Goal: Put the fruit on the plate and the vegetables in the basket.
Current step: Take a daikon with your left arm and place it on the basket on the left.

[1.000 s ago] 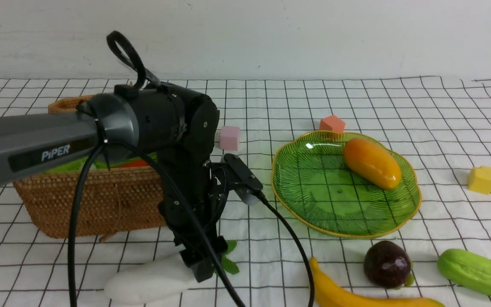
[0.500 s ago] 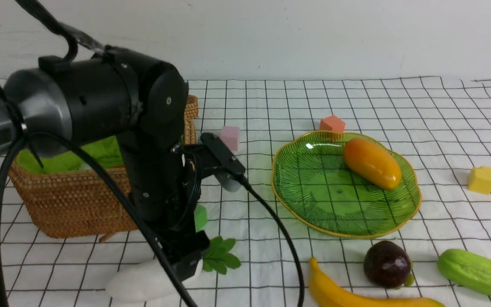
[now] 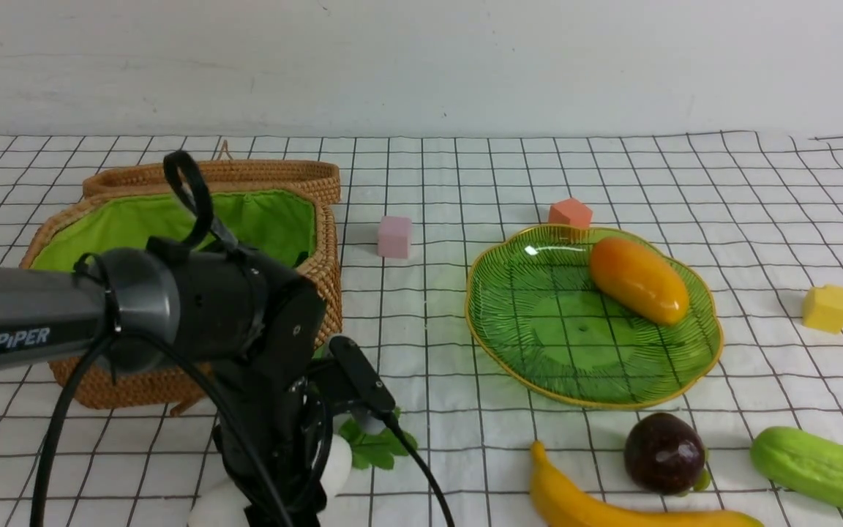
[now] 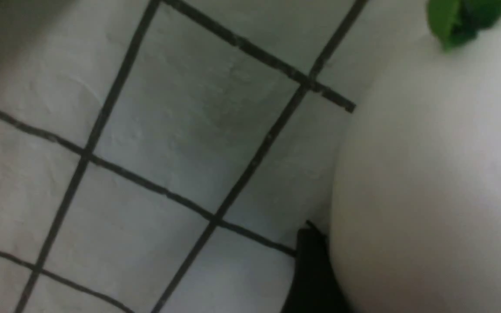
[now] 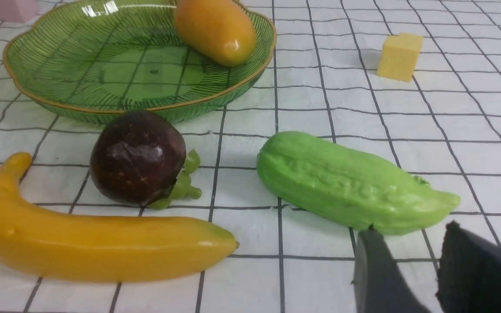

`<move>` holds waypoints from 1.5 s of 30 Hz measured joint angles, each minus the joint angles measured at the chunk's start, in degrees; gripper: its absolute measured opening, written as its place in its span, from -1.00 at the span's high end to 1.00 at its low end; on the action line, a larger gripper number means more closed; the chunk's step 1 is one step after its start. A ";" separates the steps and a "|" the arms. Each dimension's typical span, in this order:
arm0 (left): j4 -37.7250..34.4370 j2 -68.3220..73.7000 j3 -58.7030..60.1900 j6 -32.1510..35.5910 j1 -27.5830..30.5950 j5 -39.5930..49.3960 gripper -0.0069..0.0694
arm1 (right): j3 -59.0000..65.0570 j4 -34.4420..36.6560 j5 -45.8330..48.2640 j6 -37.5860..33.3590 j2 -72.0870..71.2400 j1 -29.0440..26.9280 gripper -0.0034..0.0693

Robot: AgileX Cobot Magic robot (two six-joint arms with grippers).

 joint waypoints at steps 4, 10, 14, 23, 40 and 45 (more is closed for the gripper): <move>-0.46 -2.09 -2.67 0.00 0.00 5.24 -0.40 | 0.00 0.00 0.00 0.00 0.00 0.00 0.24; 2.20 -13.44 -12.59 3.51 0.18 13.29 -0.40 | 0.00 0.00 0.00 0.00 0.00 0.00 0.24; 7.97 -18.75 -20.28 7.15 4.53 14.76 -0.40 | 0.00 0.00 0.00 0.00 0.00 0.00 0.24; 14.41 -15.74 -20.75 6.19 18.47 0.89 -0.40 | 0.00 0.00 0.00 0.00 0.00 0.00 0.24; 10.72 -12.51 -15.12 3.02 19.25 -3.35 -0.92 | 0.00 0.00 0.00 0.00 0.00 0.00 0.23; 3.81 -25.05 -14.94 2.61 19.25 -0.92 -0.75 | 0.00 0.00 0.00 0.00 0.00 0.00 0.23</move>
